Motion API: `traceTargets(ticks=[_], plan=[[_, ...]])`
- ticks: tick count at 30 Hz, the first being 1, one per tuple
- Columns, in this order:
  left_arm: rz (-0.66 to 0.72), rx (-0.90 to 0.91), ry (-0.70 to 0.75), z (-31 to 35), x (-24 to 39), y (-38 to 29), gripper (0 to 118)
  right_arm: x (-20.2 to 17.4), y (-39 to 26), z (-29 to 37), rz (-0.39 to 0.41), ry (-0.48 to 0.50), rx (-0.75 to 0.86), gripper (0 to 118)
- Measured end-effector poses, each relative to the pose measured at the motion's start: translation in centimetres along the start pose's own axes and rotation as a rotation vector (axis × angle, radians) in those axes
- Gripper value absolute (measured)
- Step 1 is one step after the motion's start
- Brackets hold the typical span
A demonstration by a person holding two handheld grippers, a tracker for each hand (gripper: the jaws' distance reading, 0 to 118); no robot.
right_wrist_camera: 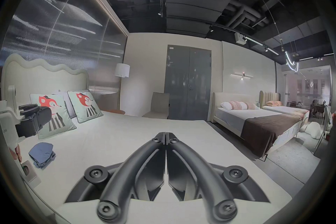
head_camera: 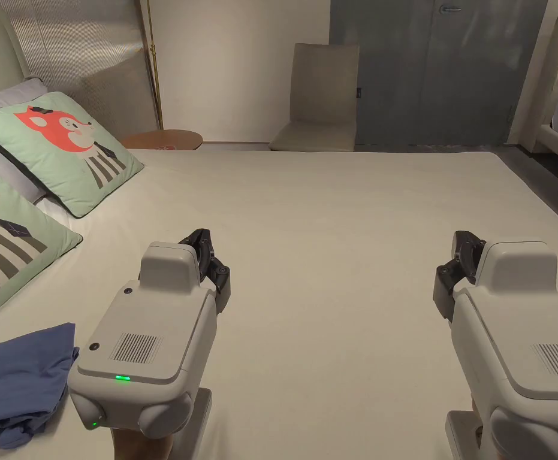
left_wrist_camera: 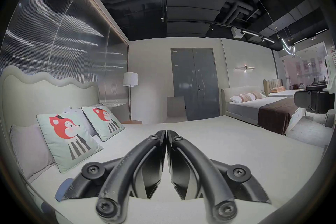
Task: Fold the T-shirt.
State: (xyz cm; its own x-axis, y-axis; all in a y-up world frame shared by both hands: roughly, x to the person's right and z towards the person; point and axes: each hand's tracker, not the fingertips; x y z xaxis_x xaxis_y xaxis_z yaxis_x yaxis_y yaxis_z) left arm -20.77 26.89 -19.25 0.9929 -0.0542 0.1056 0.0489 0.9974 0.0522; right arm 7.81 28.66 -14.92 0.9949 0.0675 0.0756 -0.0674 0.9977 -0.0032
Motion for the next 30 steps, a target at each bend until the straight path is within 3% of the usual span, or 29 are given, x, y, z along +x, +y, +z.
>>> traceTargets(ticks=[2, 3, 5, 7, 8, 12, 30], plan=[[0.001, 0.002, 0.005, 0.0, -0.1, 0.0, 3, 0.0, 0.0, 0.0, 0.005, -0.009, -0.005, 10], [0.005, 0.005, 0.003, 0.1, -0.2, 0.0, 10, 0.0, 0.0, 0.0, 0.006, -0.012, -0.008, 20], [0.013, 0.009, 0.007, 0.2, -0.4, 0.0, 54, 0.1, 0.2, 0.1, 0.004, -0.013, -0.014, 62], [0.022, 0.006, 0.012, 0.0, -0.8, 0.0, 108, 0.1, 0.2, 0.0, -0.002, -0.018, -0.020, 96], [0.025, 0.002, 0.016, -0.1, -1.0, -0.1, 112, 0.2, 0.2, -0.1, -0.004, -0.019, -0.023, 99], [0.028, 0.014, 0.021, 0.4, -1.3, 0.1, 110, 0.5, -0.3, -0.5, -0.011, -0.030, -0.018, 117], [-0.003, 0.020, 0.042, 0.5, -1.1, -0.2, 111, 0.4, -0.6, -0.6, -0.017, -0.025, -0.001, 117]])
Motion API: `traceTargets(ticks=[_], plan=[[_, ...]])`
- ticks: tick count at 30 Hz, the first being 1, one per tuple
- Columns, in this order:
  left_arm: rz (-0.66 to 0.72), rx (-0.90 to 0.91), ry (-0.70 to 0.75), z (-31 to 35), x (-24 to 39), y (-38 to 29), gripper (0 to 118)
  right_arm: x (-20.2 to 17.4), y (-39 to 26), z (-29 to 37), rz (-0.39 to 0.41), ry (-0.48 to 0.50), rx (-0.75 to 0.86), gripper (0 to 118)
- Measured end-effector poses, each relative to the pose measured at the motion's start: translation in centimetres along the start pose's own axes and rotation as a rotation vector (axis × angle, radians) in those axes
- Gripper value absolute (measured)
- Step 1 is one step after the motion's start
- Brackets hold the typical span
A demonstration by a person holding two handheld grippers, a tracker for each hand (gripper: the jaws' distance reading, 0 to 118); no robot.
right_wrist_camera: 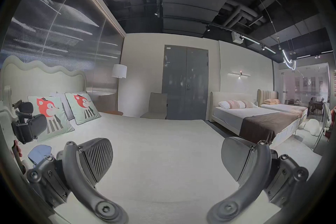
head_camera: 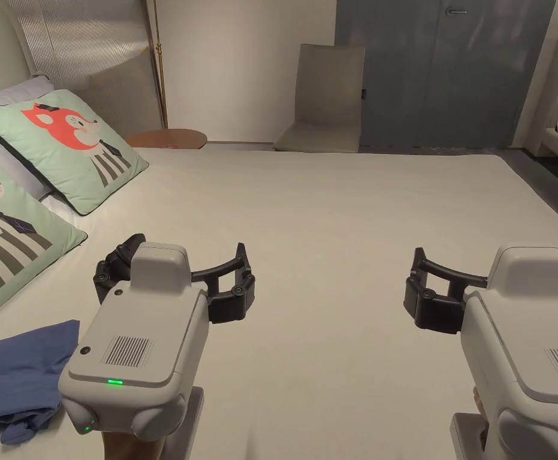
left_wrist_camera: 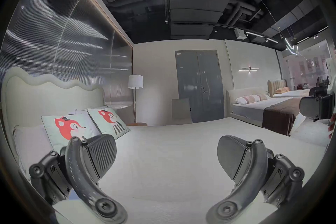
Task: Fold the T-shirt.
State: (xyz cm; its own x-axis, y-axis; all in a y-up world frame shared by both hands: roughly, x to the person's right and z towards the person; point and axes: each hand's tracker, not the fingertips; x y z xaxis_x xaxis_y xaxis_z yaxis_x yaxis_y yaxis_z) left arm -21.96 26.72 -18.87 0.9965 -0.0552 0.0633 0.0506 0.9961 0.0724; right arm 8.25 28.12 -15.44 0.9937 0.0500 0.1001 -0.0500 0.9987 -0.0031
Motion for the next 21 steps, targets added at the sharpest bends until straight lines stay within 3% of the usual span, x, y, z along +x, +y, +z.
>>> traceTargets(ticks=[21], plan=[[-0.001, 0.001, -0.001, -0.06, -0.16, -0.07, 111, 0.01, 0.62, 0.69, 0.000, 0.005, 0.013, 117]])
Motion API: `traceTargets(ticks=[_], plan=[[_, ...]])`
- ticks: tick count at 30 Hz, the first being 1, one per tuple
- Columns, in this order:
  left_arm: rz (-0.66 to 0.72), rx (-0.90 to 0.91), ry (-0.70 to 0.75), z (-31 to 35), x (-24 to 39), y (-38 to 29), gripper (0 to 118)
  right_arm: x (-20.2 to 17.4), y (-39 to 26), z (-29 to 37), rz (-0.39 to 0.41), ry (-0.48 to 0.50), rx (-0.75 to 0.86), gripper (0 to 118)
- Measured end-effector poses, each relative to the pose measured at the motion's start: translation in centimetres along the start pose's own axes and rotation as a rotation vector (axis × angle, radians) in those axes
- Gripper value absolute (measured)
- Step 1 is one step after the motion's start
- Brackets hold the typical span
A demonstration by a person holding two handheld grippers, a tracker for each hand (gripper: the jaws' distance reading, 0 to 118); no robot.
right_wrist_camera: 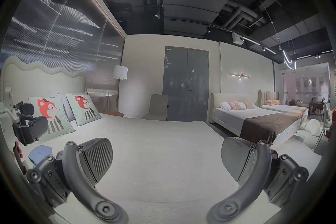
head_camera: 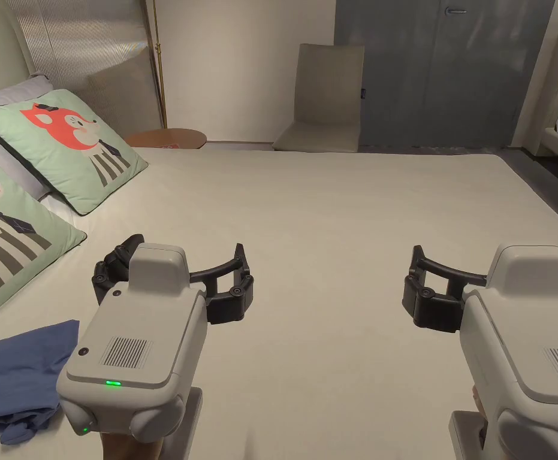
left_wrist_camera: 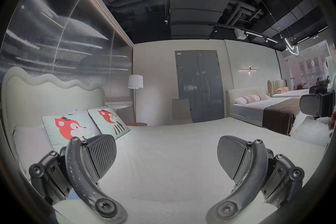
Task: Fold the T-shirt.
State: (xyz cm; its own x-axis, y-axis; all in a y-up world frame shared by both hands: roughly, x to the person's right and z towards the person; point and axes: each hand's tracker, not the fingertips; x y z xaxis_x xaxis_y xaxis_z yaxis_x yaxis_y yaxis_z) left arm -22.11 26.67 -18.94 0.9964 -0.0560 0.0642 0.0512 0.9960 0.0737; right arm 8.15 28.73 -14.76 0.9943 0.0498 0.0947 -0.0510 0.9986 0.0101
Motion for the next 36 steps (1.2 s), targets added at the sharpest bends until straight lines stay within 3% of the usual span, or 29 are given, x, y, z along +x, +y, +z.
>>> traceTargets(ticks=[36], plan=[[-0.008, -0.001, -0.016, -0.10, -0.07, 0.02, 111, -0.07, -0.43, -0.21, -0.005, 0.004, 0.003, 117]])
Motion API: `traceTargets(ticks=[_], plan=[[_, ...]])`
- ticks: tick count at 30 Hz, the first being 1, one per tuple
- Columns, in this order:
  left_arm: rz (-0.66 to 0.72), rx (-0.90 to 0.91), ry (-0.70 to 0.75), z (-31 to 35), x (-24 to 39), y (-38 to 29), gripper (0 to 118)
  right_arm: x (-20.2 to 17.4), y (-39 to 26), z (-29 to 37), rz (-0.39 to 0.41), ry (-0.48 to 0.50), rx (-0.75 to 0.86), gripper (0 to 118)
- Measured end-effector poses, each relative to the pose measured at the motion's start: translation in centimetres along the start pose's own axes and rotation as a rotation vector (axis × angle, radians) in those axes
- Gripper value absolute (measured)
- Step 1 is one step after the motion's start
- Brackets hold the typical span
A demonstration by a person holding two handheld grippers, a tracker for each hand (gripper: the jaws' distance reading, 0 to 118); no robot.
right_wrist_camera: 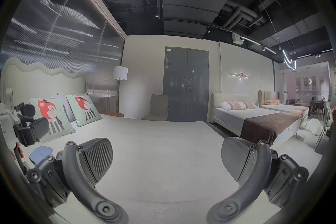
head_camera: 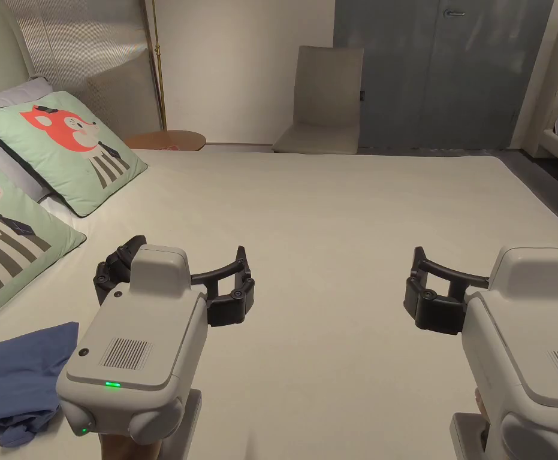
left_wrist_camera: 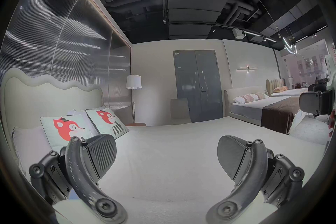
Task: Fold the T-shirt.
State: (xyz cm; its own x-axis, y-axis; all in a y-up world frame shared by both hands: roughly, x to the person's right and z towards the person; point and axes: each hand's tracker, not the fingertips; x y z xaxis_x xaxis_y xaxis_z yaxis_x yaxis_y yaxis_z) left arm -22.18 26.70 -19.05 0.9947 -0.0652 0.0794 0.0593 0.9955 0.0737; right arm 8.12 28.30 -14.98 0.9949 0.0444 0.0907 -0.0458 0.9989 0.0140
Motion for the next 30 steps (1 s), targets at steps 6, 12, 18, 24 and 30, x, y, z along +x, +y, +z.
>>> traceTargets(ticks=[6, 12, 18, 24, 30], plan=[[-0.003, -0.003, 0.000, 0.08, 0.02, 0.00, 111, 0.04, 0.12, 0.19, 0.001, 0.001, 0.002, 117], [0.003, -0.006, 0.001, 0.08, -0.05, -0.01, 111, -0.06, 0.21, 0.32, 0.001, 0.004, 0.002, 117], [-0.001, -0.005, 0.001, 0.12, -0.01, 0.03, 111, -0.01, 0.05, 0.15, 0.001, 0.002, 0.001, 117], [0.002, -0.007, 0.000, 0.21, -0.01, 0.12, 111, -0.10, 0.06, 0.16, 0.007, -0.003, -0.003, 117], [0.004, -0.007, -0.002, 0.30, 0.01, 0.27, 111, -0.11, 0.09, 0.00, 0.006, -0.002, -0.011, 117]])
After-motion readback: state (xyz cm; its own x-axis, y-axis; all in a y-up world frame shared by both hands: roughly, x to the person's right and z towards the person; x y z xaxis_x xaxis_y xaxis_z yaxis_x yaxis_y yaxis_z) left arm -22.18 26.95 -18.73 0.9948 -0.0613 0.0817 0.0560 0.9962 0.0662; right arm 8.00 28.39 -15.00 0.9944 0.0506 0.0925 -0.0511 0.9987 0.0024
